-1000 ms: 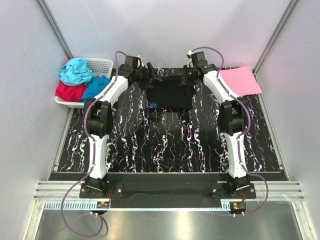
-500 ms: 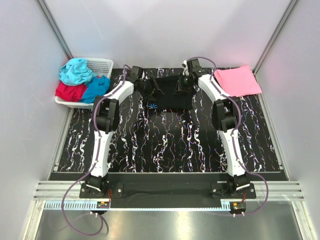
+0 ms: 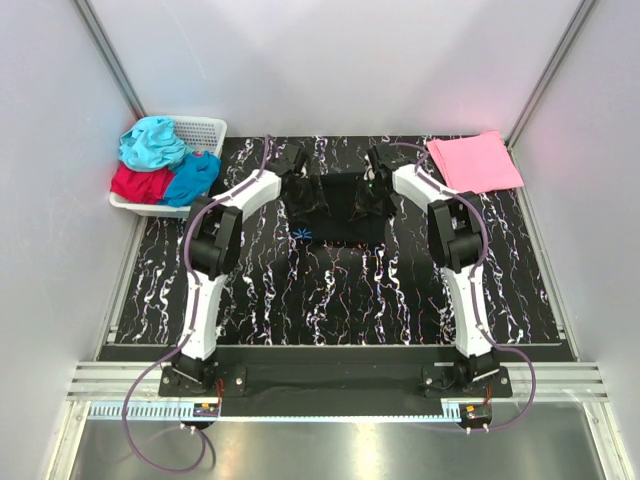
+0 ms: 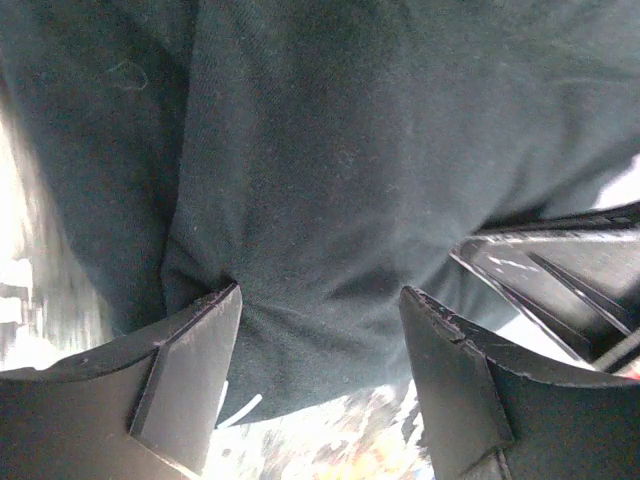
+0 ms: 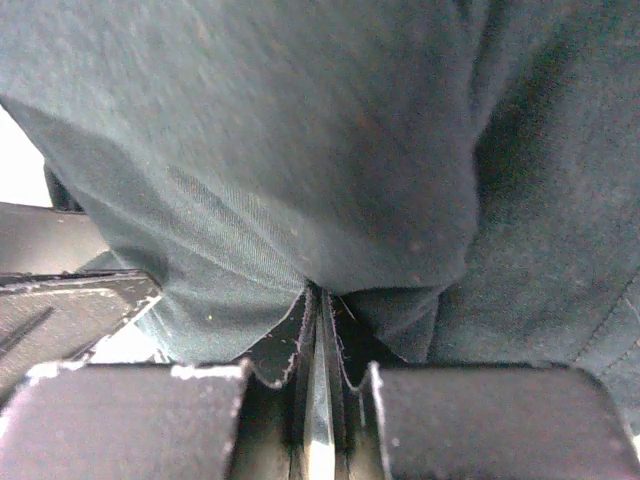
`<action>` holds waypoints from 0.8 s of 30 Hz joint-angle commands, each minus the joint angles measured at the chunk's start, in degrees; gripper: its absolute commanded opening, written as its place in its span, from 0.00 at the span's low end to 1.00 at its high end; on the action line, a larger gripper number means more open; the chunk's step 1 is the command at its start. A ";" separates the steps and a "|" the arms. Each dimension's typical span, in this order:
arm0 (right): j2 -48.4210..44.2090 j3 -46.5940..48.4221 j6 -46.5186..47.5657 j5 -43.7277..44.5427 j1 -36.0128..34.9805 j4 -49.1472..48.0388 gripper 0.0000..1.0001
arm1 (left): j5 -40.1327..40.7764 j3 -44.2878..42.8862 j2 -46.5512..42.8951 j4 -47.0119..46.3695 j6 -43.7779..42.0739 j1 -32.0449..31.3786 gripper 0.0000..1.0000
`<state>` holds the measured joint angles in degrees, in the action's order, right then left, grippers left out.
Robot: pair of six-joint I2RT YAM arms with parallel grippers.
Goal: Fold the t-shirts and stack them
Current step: Fold the tshirt
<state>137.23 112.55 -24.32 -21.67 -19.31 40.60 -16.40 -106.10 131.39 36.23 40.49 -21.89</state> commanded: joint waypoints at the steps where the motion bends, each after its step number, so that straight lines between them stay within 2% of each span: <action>1: -3.98 -9.43 -0.29 7.08 -2.92 5.02 0.11 | 9.98 5.98 -3.59 10.00 -4.98 -1.49 0.72; 6: -9.60 -19.46 -1.79 11.46 -6.08 3.79 0.08 | 15.34 17.23 -8.86 11.15 -3.15 -3.68 0.72; 9: -12.33 -25.61 -3.01 13.22 -7.67 1.68 0.06 | 14.74 22.95 -12.21 8.52 -2.35 -4.21 0.70; 11: -14.52 -26.07 -3.28 14.28 -7.93 0.71 0.06 | 13.95 24.27 -13.79 6.76 -2.78 -4.30 0.68; 15: -18.92 -22.65 -2.67 18.15 -7.85 0.97 0.09 | 12.28 21.47 -16.42 6.31 -5.68 -4.21 0.68; 18: -21.21 -17.03 -1.44 19.73 -7.85 2.98 0.15 | 10.61 17.61 -19.41 6.40 -7.26 -4.21 0.69; 22: -22.26 -5.27 0.32 21.41 -7.85 8.35 0.19 | 11.13 12.86 -24.68 8.33 -7.88 -4.21 0.69; 24: -23.84 -3.40 0.85 24.21 -7.85 9.32 0.28 | 13.22 10.57 -26.35 10.00 -7.97 -4.04 0.70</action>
<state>120.03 103.53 -25.71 -3.25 -27.38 46.30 -6.57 -89.93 112.60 44.60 34.44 -26.41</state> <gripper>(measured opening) 0.240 0.690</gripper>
